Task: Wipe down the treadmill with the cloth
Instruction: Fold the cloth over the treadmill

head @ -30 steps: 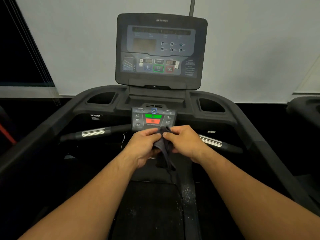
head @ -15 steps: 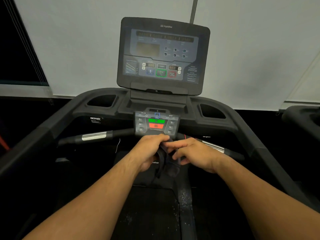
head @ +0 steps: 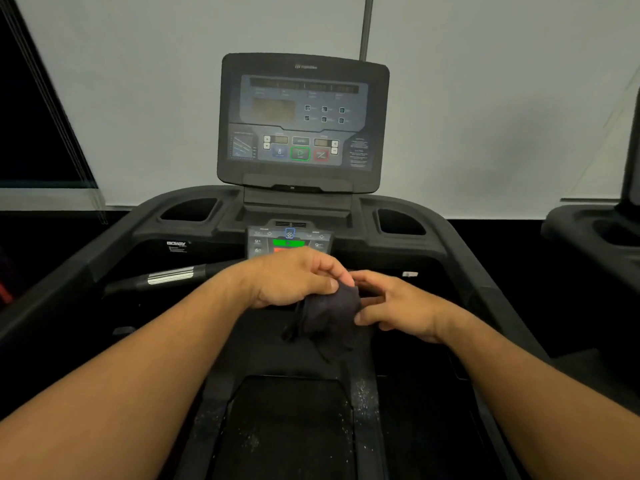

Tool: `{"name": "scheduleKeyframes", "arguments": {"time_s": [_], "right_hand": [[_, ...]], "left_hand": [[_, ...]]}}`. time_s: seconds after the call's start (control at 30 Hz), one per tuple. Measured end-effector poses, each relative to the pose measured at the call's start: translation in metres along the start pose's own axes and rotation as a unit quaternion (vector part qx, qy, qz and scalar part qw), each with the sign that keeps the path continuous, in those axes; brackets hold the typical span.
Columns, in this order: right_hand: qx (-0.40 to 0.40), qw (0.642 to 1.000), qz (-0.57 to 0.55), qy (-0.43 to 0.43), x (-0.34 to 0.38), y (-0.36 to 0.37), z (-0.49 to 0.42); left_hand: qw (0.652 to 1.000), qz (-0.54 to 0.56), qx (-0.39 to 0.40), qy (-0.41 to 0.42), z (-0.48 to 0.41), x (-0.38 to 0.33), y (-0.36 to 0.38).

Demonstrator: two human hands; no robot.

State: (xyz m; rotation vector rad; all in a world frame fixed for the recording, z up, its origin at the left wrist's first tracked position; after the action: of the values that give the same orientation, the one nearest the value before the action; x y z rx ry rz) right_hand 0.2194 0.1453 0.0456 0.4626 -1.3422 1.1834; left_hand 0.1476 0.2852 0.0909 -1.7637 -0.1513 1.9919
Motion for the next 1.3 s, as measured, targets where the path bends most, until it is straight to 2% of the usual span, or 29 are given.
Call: {"name": "scheduleKeyframes", "arguments": {"time_s": [0.07,0.2,0.3,0.4,0.47,0.63,0.73,1.03,1.17,1.3], "right_hand": [[0.024,0.999,-0.047,0.000,-0.011,0.003,0.009],[0.028,0.999,-0.024,0.024,-0.031,-0.003,0.035],[0.000,0.997,0.071,0.030,-0.038,-0.015,0.055],[-0.052,0.980,0.190,0.030,-0.042,-0.029,0.075],[-0.070,0.970,0.231,0.033,-0.048,-0.038,0.086],[-0.031,0.954,0.293,0.052,-0.066,-0.058,0.112],[-0.019,0.945,0.322,0.063,-0.073,-0.075,0.128],[-0.118,0.894,0.415,0.120,-0.082,-0.113,0.165],[-0.117,0.889,0.418,0.146,-0.082,-0.120,0.181],[-0.154,0.897,0.384,0.158,-0.089,-0.123,0.190]], "left_hand": [[0.999,-0.038,0.016,-0.004,-0.001,-0.010,0.010],[0.997,-0.081,-0.006,-0.019,-0.003,-0.017,0.030],[0.988,-0.148,-0.039,-0.023,-0.007,-0.019,0.043],[0.969,-0.236,-0.055,-0.038,-0.012,-0.018,0.062],[0.961,-0.267,-0.053,-0.049,-0.015,-0.017,0.076],[0.929,-0.359,-0.062,-0.070,-0.029,-0.010,0.110],[0.939,-0.325,-0.093,-0.063,-0.039,-0.008,0.132],[0.947,-0.279,-0.157,-0.020,-0.066,-0.023,0.176],[0.958,-0.245,-0.146,-0.017,-0.073,-0.034,0.186],[0.968,-0.196,-0.157,-0.025,-0.075,-0.035,0.197]]}}
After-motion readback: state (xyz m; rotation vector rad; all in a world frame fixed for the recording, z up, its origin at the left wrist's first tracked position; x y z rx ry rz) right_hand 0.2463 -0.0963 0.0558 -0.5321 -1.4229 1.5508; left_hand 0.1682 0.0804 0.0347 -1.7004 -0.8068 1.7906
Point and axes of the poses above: each hand's wrist, its own z-axis away from the middle knuckle, its own y-axis out of the palm, x = y × z, the point moved 5 cm from there along -z, towards the middle knuckle, and after that the axes turned 5 degrees about x, right-handed, at the moved point
